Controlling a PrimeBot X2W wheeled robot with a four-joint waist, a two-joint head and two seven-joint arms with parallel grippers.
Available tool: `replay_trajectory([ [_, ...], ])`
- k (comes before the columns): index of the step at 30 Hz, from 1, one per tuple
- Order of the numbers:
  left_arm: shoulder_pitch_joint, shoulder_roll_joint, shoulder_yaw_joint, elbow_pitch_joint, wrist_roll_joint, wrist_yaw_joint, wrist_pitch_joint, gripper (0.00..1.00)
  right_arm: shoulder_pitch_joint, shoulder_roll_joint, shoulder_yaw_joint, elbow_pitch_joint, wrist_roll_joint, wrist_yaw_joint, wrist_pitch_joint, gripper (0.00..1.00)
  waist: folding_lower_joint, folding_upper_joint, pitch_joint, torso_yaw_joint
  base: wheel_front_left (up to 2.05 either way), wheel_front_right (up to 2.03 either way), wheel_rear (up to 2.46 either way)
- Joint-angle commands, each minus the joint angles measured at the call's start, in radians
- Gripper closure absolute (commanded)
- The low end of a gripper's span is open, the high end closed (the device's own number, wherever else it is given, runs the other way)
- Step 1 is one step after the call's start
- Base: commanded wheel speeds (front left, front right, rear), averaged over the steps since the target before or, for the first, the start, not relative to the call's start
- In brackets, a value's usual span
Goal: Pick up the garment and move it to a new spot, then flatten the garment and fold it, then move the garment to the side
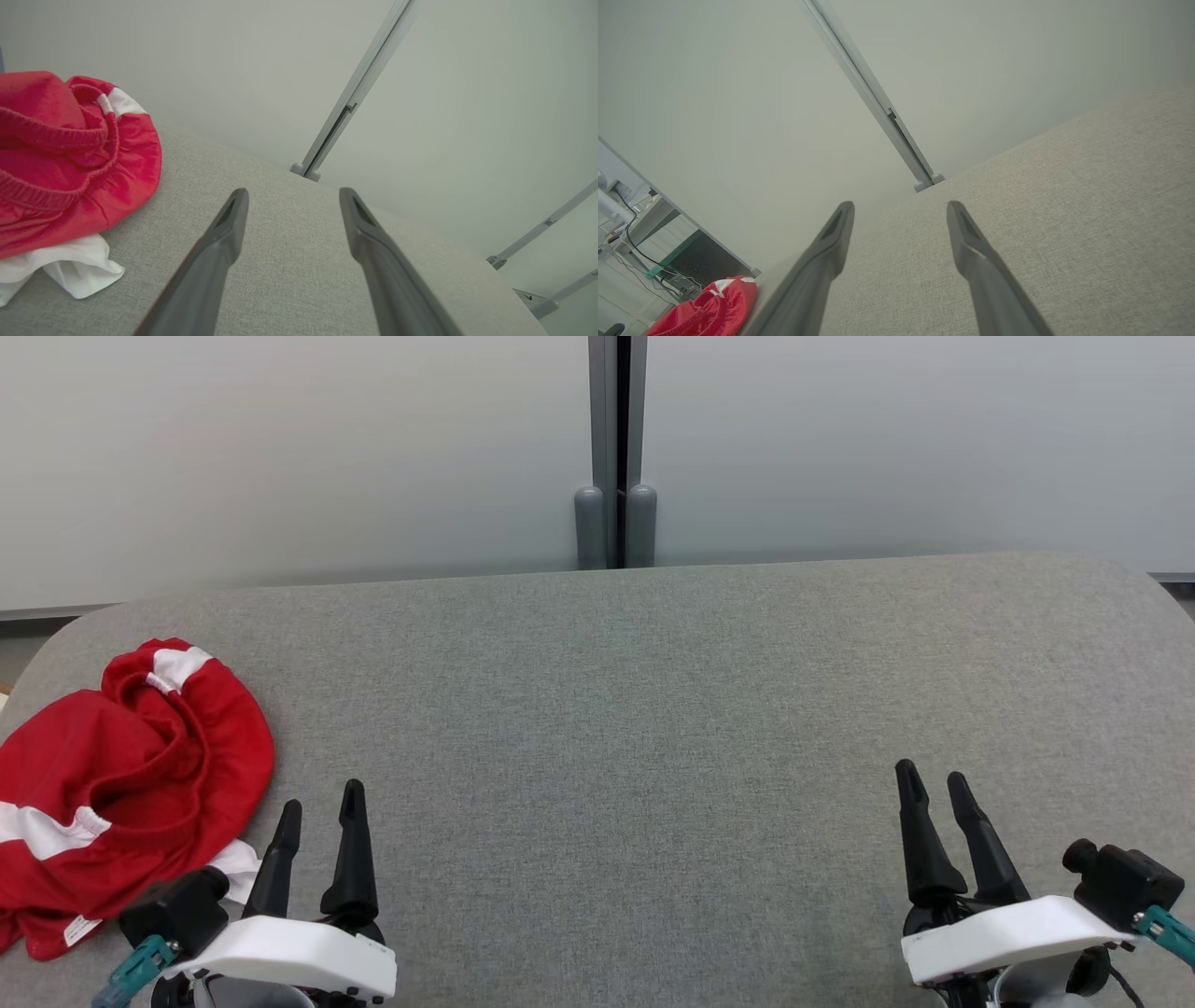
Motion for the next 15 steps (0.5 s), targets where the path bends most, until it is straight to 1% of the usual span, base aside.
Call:
replay_trajectory([
  [1,-0.004,0.011,-0.005,-0.018,0.026,0.007,-0.009,0.00,-0.004,-0.005,0.004,-0.012,-0.027,0.000,-0.010,0.00,0.0000,-0.0001,0.000,0.000,0.00,0.00,0.00],
  [15,0.006,0.031,-0.068,-0.055,0.190,0.050,-0.048,0.00,0.002,-0.006,0.027,-0.015,-0.186,0.000,-0.050,0.00,0.0000,-0.0001,0.004,-0.003,0.00,0.00,0.00],
])
